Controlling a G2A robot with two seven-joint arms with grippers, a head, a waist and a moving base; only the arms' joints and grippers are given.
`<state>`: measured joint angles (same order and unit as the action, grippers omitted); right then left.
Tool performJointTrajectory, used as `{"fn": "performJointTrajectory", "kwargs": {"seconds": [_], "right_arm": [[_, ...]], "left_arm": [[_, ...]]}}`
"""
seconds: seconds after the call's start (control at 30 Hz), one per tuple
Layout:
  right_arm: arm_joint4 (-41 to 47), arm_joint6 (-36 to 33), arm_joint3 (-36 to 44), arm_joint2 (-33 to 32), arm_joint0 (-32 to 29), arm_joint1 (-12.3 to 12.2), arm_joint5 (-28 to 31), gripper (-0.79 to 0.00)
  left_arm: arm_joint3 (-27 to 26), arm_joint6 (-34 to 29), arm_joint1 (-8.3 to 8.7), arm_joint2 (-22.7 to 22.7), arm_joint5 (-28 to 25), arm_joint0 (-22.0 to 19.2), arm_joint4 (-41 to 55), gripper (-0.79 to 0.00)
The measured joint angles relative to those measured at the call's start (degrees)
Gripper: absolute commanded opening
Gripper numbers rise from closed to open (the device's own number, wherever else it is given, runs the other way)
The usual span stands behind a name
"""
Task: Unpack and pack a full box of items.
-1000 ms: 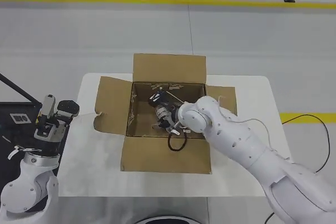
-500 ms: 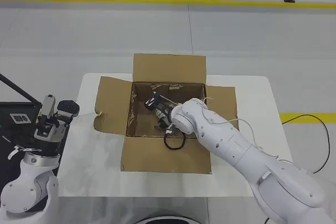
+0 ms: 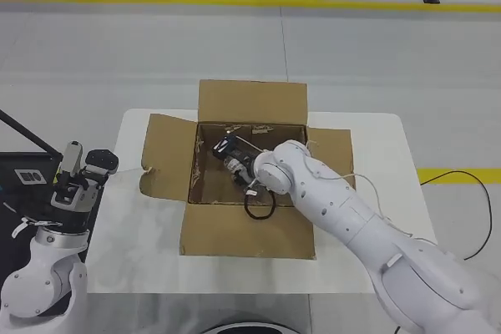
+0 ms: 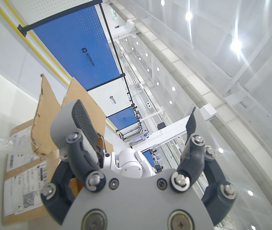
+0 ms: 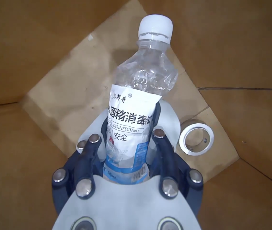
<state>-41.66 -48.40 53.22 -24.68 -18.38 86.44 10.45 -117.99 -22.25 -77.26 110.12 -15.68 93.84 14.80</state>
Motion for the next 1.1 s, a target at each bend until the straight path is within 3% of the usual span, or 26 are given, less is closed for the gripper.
{"fn": "performJointTrajectory", "kwargs": {"seconds": [0.33, 0.57, 0.87, 1.1], "right_arm": [[1.82, -2.81, 12.52, -11.4, -4.05, -5.18, 3.65, -0.785], [8.04, 0.47, 28.73, -27.0, -15.09, -10.6, 10.48, -0.785], [19.07, 4.73, 43.47, -43.54, -28.55, -14.44, 21.94, -0.785], [15.48, 3.53, 48.35, -50.09, -32.46, -16.02, 19.74, -0.785]], "left_arm": [[0.0, 0.0, 0.0, 0.0, 0.0, 0.0, 0.0, 0.0], [0.0, 0.0, 0.0, 0.0, 0.0, 0.0, 0.0, 0.0], [0.0, 0.0, 0.0, 0.0, 0.0, 0.0, 0.0, 0.0], [0.0, 0.0, 0.0, 0.0, 0.0, 0.0, 0.0, 0.0]]}}
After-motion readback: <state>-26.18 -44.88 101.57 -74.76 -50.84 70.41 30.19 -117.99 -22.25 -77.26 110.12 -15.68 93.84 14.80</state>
